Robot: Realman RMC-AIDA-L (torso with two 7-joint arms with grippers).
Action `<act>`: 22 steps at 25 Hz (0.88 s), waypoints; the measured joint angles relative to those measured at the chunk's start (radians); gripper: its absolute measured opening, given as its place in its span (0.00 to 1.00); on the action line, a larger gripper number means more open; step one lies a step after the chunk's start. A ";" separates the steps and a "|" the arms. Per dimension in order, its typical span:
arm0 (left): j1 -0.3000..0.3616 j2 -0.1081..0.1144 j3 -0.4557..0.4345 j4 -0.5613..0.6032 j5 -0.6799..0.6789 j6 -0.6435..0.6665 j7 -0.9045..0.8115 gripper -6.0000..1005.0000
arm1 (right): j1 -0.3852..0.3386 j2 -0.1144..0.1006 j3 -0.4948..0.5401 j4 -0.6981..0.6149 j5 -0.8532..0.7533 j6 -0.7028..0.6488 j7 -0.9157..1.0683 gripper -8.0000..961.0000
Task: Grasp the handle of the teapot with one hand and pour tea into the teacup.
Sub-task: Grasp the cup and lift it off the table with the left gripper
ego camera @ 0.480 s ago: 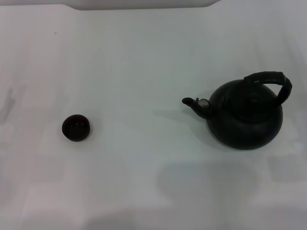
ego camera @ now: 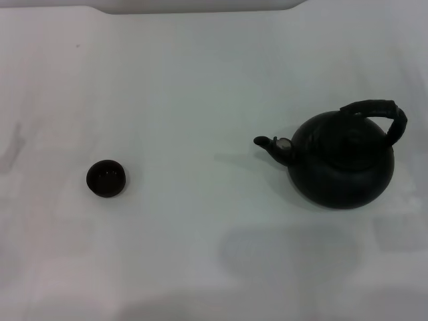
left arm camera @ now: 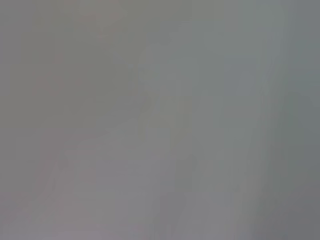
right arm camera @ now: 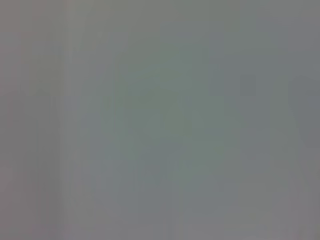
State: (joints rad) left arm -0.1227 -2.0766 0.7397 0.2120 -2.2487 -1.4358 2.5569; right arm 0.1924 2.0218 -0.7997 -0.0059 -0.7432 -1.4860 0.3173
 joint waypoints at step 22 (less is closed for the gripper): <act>0.001 0.009 0.008 -0.007 0.062 -0.020 -0.047 0.88 | 0.014 0.000 0.004 0.006 0.002 0.004 0.000 0.91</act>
State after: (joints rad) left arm -0.1218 -2.0680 0.7474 0.2047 -2.1872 -1.4561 2.5099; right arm 0.2061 2.0218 -0.7961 0.0001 -0.7409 -1.4824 0.3176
